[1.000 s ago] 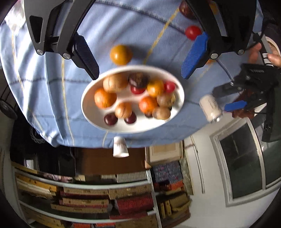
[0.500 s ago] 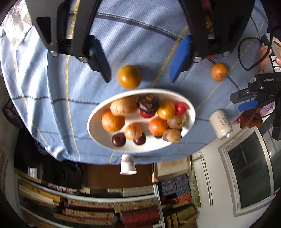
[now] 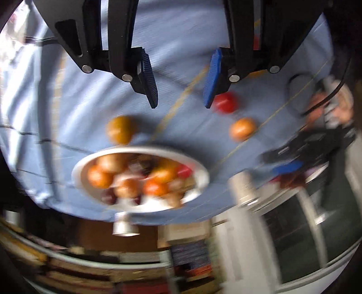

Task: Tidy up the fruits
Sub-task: 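Grasp an orange from the cloth with the right gripper, then grasp a striped orange fruit with the left gripper while the right gripper holds the orange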

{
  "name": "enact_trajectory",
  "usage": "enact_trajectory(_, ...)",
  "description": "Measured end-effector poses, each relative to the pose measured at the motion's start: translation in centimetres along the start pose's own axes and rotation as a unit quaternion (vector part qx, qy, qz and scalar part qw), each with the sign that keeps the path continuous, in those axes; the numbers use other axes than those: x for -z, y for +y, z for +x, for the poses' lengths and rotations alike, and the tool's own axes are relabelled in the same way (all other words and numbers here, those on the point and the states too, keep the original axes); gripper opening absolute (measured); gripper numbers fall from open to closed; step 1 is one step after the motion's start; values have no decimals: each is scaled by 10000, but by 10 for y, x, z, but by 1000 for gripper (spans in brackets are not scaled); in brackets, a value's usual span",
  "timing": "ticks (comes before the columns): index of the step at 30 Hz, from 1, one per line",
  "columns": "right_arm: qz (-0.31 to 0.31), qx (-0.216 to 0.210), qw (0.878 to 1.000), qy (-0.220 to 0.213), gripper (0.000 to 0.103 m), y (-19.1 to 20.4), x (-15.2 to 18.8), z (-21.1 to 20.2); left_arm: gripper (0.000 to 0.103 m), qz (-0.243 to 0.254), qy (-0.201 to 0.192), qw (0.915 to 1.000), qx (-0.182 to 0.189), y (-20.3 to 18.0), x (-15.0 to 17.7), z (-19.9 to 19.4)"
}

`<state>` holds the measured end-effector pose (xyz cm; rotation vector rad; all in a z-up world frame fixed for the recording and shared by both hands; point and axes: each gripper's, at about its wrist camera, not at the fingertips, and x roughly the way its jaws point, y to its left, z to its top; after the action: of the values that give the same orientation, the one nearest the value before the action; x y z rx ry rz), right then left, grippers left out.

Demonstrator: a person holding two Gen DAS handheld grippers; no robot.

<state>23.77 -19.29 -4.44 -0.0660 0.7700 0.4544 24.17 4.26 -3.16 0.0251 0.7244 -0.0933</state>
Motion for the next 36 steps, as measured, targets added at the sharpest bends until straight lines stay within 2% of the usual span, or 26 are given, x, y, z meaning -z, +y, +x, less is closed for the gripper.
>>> enact_trajectory(2, -38, 473, 9988, -135, 43, -8, -7, 6, 98, 4, 31, 10000, 5, 0, 1, 1)
enact_trajectory(3, -26, 540, 9984, -142, 43, -12, -10, 11, 98, -4, 43, 10000, 17, 0, 1, 2)
enact_trajectory(7, 101, 318, 9992, 222, 45, -21, -21, 40, 98, -35, 45, 10000, 19, 2, 2, 1)
enact_trajectory(8, 94, 395, 9989, 246, 45, -22, -23, 45, 98, -48, 41, 10000, 0, 3, 2, 1)
enact_trajectory(10, 149, 405, 9987, 275, 43, -24, -24, 49, 98, -97, 43, 9999, -12, 6, 2, 1)
enact_trajectory(11, 206, 410, 9985, 303, 38, -27, -24, 50, 98, -129, 53, 9999, -3, 7, 2, 1)
enact_trajectory(14, 404, 324, 9982, 299, 37, -29, -18, 42, 98, -171, 101, 9998, 16, 9, 2, 3)
enact_trajectory(15, 499, 159, 9983, 253, 37, -31, -17, 36, 98, -164, 128, 9998, 12, 9, 3, 3)
enact_trajectory(17, 774, -456, 9960, 1, 37, -33, -17, 19, 98, -124, 210, 9997, 32, 8, 4, 6)
enact_trajectory(19, 1002, -1145, 9876, -382, 37, -34, -19, -2, 98, -56, 282, 9994, 179, 4, 6, 8)
enact_trajectory(20, 998, -1307, 9851, -505, 37, -35, -19, -9, 98, -3, 308, 9992, 247, 1, 7, 9)
enact_trajectory(23, 792, -1367, 9839, -830, 37, -25, -19, -25, 98, 302, 365, 9978, 472, -14, 12, 10)
enact_trajectory(26, 759, -1357, 9846, -796, 37, -21, -17, -24, 98, 662, 364, 9959, 499, -30, 18, 11)
enact_trajectory(27, 782, -1347, 9848, -764, 37, -21, -17, -22, 92, 746, 363, 9954, 472, -33, 19, 12)
enact_trajectory(28, 782, -1332, 9852, -747, 37, -21, -18, -21, 79, 838, 380, 9947, 454, -37, 21, 13)
enact_trajectory(29, 765, -1297, 9860, -721, 37, -20, -18, -20, 74, 881, 439, 9939, 502, -39, 21, 15)
enact_trajectory(31, 742, -1250, 9869, -705, 37, -18, -19, -19, 68, 833, 549, 9935, 551, -37, 22, 20)
enact_trajectory(36, 684, -1253, 9876, -654, 37, -16, -18, -19, 67, 671, 748, 9928, 657, -32, 22, 28)
